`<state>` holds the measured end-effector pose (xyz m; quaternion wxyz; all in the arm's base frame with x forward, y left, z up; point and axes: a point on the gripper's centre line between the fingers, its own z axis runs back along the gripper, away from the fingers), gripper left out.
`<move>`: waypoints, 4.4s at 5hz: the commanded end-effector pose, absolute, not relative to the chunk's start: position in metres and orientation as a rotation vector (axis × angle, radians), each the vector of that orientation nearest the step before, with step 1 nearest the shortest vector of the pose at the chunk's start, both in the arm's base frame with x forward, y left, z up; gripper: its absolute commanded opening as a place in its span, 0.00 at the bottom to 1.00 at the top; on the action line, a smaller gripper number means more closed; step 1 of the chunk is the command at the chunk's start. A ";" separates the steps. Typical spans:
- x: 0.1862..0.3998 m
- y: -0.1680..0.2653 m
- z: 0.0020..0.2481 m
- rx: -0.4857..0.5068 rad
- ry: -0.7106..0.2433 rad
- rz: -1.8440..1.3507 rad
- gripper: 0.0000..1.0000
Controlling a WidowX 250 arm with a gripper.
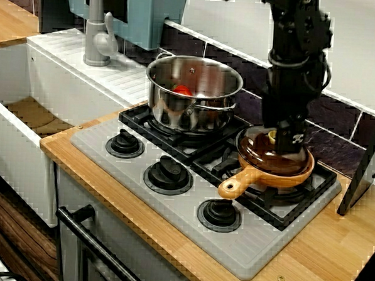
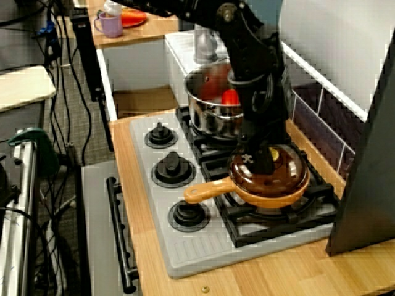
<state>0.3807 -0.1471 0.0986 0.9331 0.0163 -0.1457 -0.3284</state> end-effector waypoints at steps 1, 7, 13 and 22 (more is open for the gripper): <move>0.379 -0.139 0.121 0.039 -0.366 -0.665 1.00; 0.373 -0.104 0.174 0.017 -0.441 -0.541 1.00; 0.346 -0.005 0.184 0.161 -0.541 0.162 1.00; 0.370 -0.024 0.160 0.255 -0.570 0.402 1.00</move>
